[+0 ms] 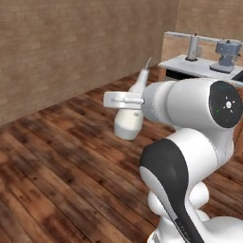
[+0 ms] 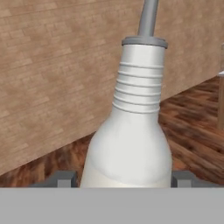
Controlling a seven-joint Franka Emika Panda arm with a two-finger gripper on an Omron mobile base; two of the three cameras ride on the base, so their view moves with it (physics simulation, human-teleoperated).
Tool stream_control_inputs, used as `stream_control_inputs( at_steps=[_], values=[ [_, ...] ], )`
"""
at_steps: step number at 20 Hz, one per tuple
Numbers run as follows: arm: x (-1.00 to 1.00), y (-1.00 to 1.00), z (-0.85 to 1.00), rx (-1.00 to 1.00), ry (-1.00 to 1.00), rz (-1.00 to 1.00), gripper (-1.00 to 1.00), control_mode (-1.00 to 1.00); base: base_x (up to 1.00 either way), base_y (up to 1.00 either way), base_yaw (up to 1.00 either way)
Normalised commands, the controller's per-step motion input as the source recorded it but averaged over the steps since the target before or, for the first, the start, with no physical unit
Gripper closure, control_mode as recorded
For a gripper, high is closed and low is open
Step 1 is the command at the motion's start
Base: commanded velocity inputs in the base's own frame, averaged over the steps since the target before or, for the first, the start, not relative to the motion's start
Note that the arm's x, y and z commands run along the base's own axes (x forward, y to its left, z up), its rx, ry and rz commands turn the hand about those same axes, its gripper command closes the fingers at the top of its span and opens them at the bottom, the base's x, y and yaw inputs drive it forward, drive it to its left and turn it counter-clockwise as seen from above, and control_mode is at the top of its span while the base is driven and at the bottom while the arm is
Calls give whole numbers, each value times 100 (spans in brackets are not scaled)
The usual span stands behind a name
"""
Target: Move the oil and vinegar bottle and shaker from the cabinet to the dining counter.
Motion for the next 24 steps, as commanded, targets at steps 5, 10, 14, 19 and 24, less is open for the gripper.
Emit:
stream_control_inputs(
  at_steps=[5,10,14,19,24],
  values=[
    [0,0,0,0,0,0,100,100,89,-38,3],
    [0,0,0,0,0,0,100,100,94,-30,1],
    [0,0,0,0,0,0,100,100,94,-17,0],
    [0,0,0,0,0,0,100,100,94,-3,0],
    [0,0,0,0,0,0,100,100,94,0,0]
  ],
)
